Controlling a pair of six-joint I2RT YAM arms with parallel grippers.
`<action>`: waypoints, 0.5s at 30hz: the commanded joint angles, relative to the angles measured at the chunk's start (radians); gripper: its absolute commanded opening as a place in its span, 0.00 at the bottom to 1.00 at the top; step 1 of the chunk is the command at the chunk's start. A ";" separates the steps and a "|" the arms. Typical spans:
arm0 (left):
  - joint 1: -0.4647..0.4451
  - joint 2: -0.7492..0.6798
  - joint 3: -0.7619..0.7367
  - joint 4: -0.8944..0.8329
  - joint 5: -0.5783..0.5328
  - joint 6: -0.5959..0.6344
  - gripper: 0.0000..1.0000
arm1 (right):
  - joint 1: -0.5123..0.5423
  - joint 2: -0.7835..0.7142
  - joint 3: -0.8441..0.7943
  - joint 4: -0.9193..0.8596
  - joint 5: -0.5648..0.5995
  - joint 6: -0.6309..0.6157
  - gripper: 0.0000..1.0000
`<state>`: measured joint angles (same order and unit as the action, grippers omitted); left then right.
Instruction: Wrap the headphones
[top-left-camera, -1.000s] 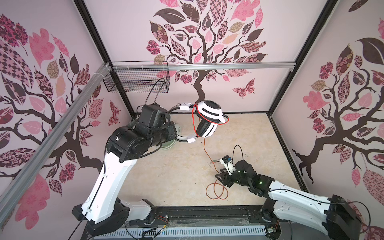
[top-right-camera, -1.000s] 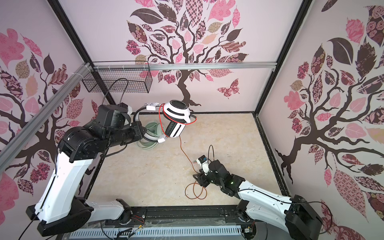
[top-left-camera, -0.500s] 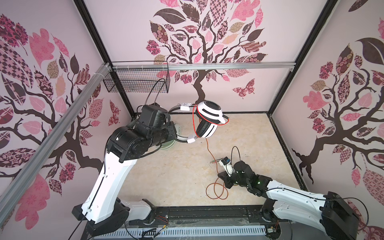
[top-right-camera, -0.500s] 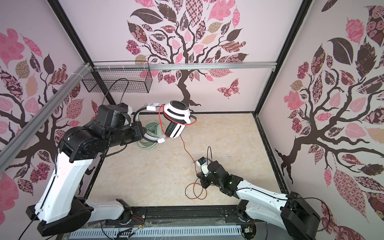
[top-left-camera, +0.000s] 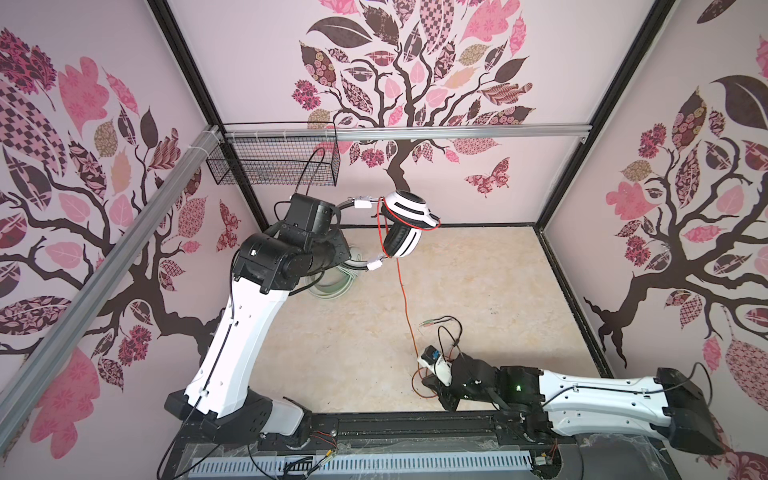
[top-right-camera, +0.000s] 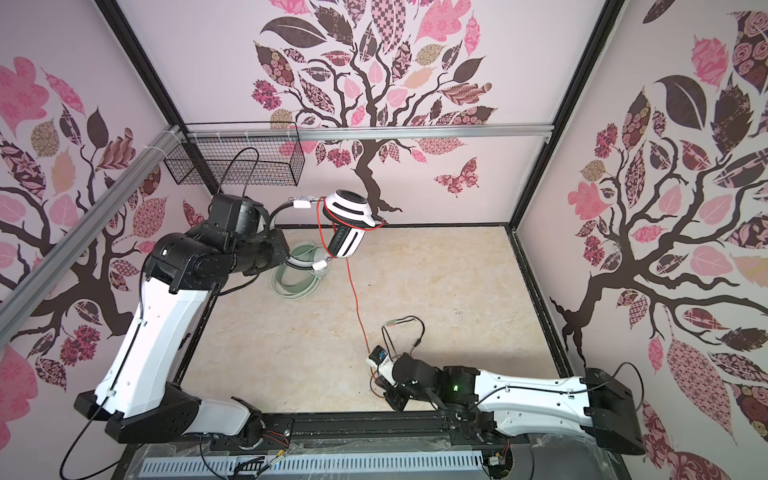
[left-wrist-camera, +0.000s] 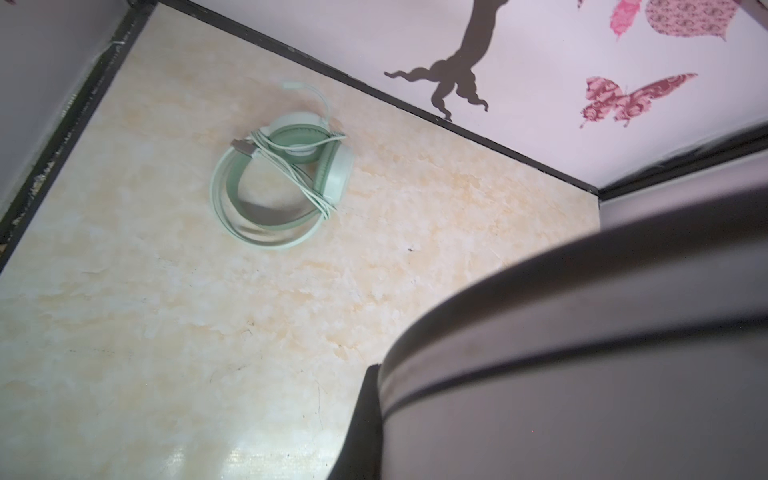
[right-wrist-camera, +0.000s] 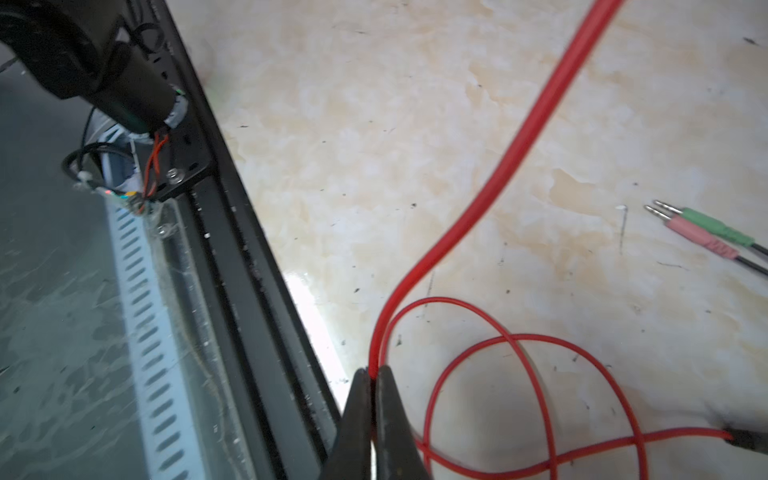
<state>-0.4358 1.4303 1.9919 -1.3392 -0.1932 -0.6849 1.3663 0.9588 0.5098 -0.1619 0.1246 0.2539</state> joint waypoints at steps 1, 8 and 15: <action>0.025 -0.003 -0.086 0.159 -0.055 -0.015 0.00 | 0.141 0.026 0.116 -0.163 0.166 0.038 0.00; 0.028 0.050 -0.239 0.212 -0.233 0.006 0.00 | 0.407 0.173 0.471 -0.494 0.401 0.054 0.00; 0.026 0.060 -0.343 0.161 -0.320 0.029 0.00 | 0.443 0.200 0.696 -0.728 0.606 0.059 0.00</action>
<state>-0.4118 1.5303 1.6836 -1.2388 -0.4561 -0.6525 1.8053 1.1496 1.1442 -0.7136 0.5785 0.3038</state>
